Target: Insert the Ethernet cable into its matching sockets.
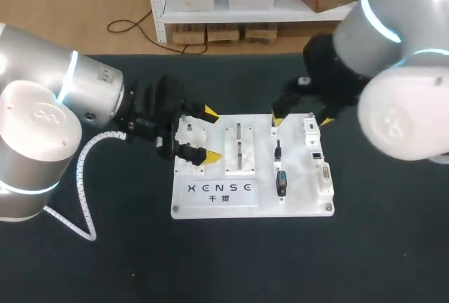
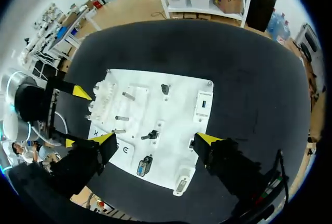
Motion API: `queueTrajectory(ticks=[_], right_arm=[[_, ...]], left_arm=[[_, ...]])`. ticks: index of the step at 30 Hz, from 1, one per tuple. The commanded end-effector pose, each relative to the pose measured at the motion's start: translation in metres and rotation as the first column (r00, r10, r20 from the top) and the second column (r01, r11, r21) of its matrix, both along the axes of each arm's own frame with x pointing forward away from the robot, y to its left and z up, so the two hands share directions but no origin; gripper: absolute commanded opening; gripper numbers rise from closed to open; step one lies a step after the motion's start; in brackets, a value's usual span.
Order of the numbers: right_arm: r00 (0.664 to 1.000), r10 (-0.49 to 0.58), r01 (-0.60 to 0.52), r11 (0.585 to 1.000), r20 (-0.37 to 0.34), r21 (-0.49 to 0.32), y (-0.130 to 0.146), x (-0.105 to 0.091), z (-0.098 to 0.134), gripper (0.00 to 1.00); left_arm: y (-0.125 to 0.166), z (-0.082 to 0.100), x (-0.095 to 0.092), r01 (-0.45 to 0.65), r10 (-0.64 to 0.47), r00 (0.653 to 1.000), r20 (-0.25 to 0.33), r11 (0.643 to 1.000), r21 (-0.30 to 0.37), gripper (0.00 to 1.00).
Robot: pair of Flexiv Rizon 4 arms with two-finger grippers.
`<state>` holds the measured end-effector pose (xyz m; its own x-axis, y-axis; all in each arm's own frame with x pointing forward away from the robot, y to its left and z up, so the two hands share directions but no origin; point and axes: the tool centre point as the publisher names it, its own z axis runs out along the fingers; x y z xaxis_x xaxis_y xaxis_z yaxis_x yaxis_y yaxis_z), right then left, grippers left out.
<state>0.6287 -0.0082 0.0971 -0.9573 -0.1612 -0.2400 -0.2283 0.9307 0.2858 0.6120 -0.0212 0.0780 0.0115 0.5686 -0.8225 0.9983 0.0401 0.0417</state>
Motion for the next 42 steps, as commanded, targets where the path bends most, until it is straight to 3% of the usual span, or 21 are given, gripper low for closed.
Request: queueTrajectory(ticks=[1, 11, 23, 30, 42], right_arm=[[0.999, -0.047, 0.047, 0.982, 0.003, -0.181, 0.014, 0.004, -0.017, 1.00], [0.994, -0.077, 0.054, 0.962, -0.076, -0.267, 0.020, -0.002, -0.057, 1.00], [0.993, -0.086, 0.057, 0.948, -0.081, -0.312, 0.019, 0.000, -0.069, 1.00], [0.992, -0.090, 0.058, 0.949, -0.090, -0.309, 0.022, -0.001, -0.074, 0.48], [0.990, -0.085, 0.048, 0.952, -0.109, -0.303, 0.025, -0.002, -0.077, 0.33]], left_arm=[[0.001, -0.001, -0.001, -0.002, 0.002, 1.000, 0.003, 1.000, -0.003, 1.00], [0.001, -0.001, -0.001, -0.002, 0.002, 1.000, 0.003, 1.000, -0.003, 1.00], [0.001, -0.001, -0.001, -0.002, 0.002, 1.000, 0.003, 1.000, -0.003, 1.00], [0.001, -0.001, -0.001, -0.002, 0.002, 1.000, 0.003, 1.000, -0.003, 1.00], [0.001, -0.001, -0.001, -0.002, 0.002, 1.000, 0.003, 1.000, -0.003, 1.00]])
